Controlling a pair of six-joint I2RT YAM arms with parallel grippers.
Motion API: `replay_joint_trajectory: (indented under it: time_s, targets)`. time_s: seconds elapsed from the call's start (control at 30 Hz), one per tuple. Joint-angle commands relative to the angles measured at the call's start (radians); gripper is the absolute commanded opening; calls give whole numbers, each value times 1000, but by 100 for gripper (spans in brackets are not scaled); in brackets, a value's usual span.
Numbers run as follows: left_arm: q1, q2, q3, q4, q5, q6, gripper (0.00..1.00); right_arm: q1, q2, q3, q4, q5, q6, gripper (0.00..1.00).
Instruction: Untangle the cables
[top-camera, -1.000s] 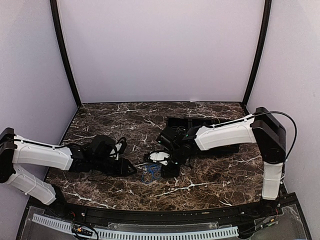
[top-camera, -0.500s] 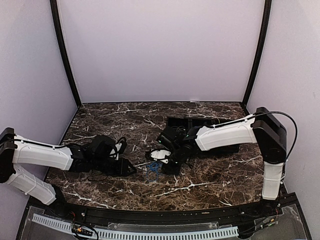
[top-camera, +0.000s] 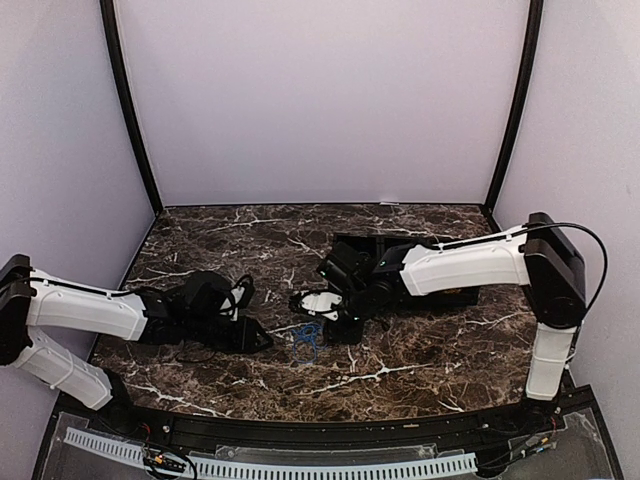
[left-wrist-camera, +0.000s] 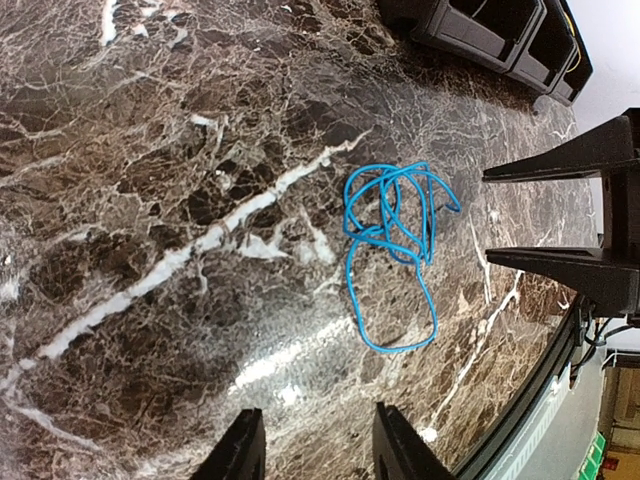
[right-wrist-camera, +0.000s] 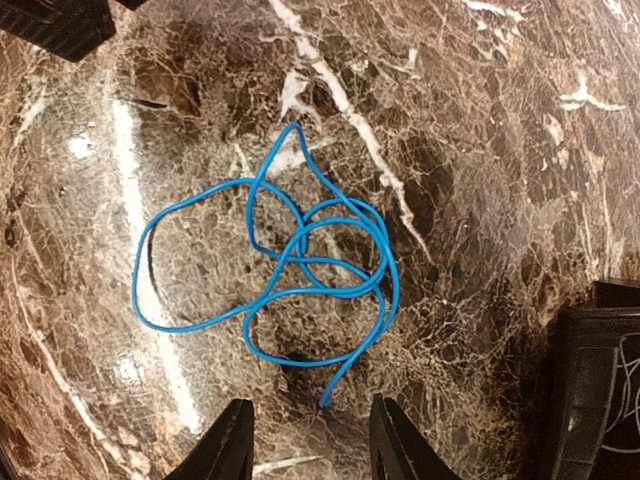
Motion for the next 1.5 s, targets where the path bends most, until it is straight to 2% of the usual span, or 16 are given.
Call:
replay_joint_trajectory:
  time_s: [0.0, 0.1, 0.2, 0.33, 0.53, 1.07, 1.17, 1.3, 1.4, 1.47]
  targets:
    - [-4, 0, 12, -17, -2, 16, 39, -7, 64, 22, 9, 20, 1, 42]
    - [-4, -19, 7, -22, -11, 16, 39, -8, 98, 39, 8, 43, 17, 39]
    - [-4, -37, -6, -17, -13, 13, 38, -22, 109, 53, 5, 45, 38, 22]
    - [-4, -19, -27, 69, 45, 22, 42, -38, 76, 49, 23, 35, 40, 0]
    - [-8, 96, 12, 176, 71, 14, 49, -50, 14, 41, 18, 2, 35, 0]
    - [-49, 372, 159, 312, 83, 68, 46, -73, -114, 101, -29, -136, 22, 0]
    - [-49, 450, 197, 306, 58, 67, 40, -74, -130, 98, -28, -144, 22, 0]
    - [-49, 516, 238, 327, 47, 62, 26, -84, -162, 102, -34, -165, 15, 0]
    - [-49, 526, 256, 354, 42, 69, 7, -99, -185, 109, -39, -166, 10, 0]
    - [-49, 514, 252, 360, 35, 71, 0, -115, -202, 119, -44, -156, 5, 0]
